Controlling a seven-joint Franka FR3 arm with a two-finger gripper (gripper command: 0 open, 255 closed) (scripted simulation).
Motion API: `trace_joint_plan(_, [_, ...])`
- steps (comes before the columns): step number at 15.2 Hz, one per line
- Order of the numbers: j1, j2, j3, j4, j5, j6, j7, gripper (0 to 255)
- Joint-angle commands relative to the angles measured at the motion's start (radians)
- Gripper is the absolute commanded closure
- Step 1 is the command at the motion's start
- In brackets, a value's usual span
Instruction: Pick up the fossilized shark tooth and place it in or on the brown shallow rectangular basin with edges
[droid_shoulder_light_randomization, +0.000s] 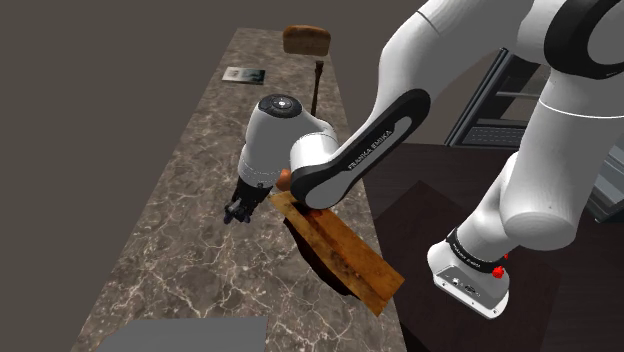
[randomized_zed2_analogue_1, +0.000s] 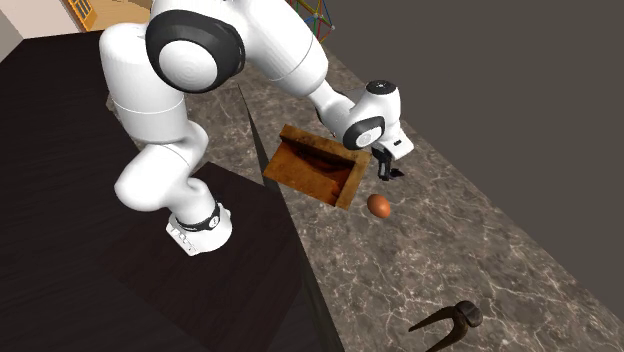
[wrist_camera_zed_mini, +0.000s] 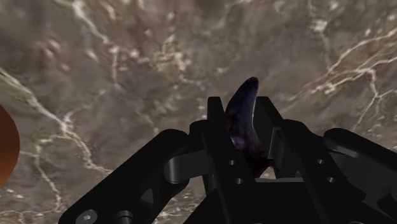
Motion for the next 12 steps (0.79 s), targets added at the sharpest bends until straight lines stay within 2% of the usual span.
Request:
trace_joint_plan(1, [-0.006,-0.011,0.008,0.0,0.013,-0.011,-0.01,255])
trace_joint_plan(12, [-0.052,-0.127,0.069,0.024,0.144,-0.136,-0.104,255])
